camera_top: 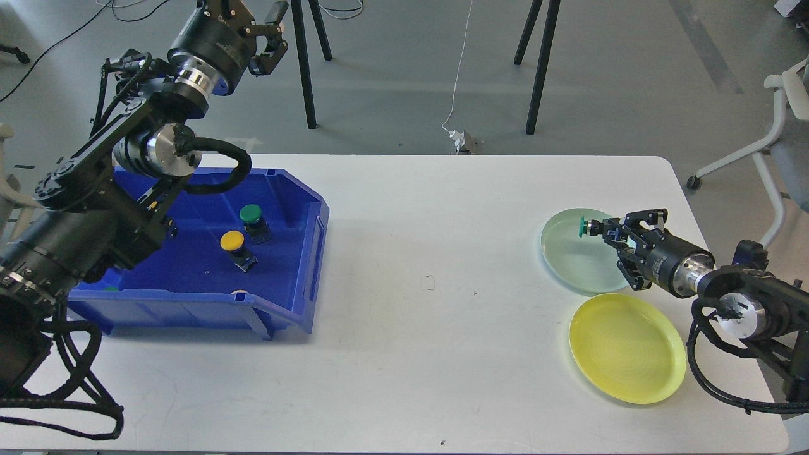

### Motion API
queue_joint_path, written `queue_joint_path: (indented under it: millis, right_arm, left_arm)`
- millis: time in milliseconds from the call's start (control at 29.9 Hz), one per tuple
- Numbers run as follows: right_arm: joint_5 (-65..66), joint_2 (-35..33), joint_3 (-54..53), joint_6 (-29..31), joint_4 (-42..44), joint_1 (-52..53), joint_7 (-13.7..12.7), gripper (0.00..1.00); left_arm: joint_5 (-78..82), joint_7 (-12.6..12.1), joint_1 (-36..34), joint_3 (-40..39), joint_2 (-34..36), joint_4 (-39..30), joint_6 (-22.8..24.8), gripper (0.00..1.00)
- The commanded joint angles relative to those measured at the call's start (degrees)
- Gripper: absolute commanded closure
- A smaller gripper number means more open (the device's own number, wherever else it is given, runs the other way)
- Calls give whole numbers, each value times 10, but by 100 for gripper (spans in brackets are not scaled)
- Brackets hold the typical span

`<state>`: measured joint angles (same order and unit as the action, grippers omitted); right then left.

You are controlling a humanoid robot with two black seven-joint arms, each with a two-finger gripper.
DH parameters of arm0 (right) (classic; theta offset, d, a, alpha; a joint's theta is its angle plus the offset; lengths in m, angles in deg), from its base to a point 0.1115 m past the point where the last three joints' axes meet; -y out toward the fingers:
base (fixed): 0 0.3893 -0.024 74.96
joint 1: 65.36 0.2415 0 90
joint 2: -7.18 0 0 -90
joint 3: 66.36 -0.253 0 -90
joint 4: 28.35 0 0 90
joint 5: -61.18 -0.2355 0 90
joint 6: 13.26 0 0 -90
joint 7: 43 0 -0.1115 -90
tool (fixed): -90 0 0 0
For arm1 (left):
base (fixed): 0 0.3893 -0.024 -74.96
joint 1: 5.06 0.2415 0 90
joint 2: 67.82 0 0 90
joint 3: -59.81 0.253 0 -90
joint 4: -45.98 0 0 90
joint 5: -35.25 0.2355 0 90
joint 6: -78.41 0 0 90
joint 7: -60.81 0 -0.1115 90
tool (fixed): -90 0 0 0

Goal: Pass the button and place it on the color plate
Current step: 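Lower the green button onto the pale green plate and release, then withdraw the right gripper and move the left gripper into the bin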

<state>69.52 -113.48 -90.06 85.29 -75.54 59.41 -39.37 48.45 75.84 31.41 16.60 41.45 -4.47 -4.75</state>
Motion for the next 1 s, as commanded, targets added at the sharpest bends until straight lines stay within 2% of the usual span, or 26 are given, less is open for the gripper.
queue_joint_path:
  millis: [0,200,434,534,634,801,868,968]
  right_arm:
    - [-3,15,-1,-5,13,-1,-15,69]
    - [-6,15,-7,-6,13,-1,-16,43]
    - [-8,4,-8,6,3,-1,-25,29]
    - [-9,-21,-25,33,-19,-1,-24,26]
    - [-9,-65,-98,72,-46,-2,-23,21]
    - [-17,-82,-235,103,-59,-2,-22,12]
    - [-17,-80,-300,106,-58,-2,-22,7]
    - [-17,-75,-378,108,-58,0,-24,6]
  left_arm:
    - [0,-2,1,0,0,0,0,0]
    - [0,-2,1,0,0,0,1,0]
    - [0,2,0,1,1,0,1,0]
    - [0,2,1,3,1,0,1,0]
    - [2,-3,1,7,9,-4,7,0]
    - [9,-4,5,14,45,-11,34,0]
    - [23,0,5,36,65,-18,39,0]
    - [96,3,5,86,113,-52,34,1]
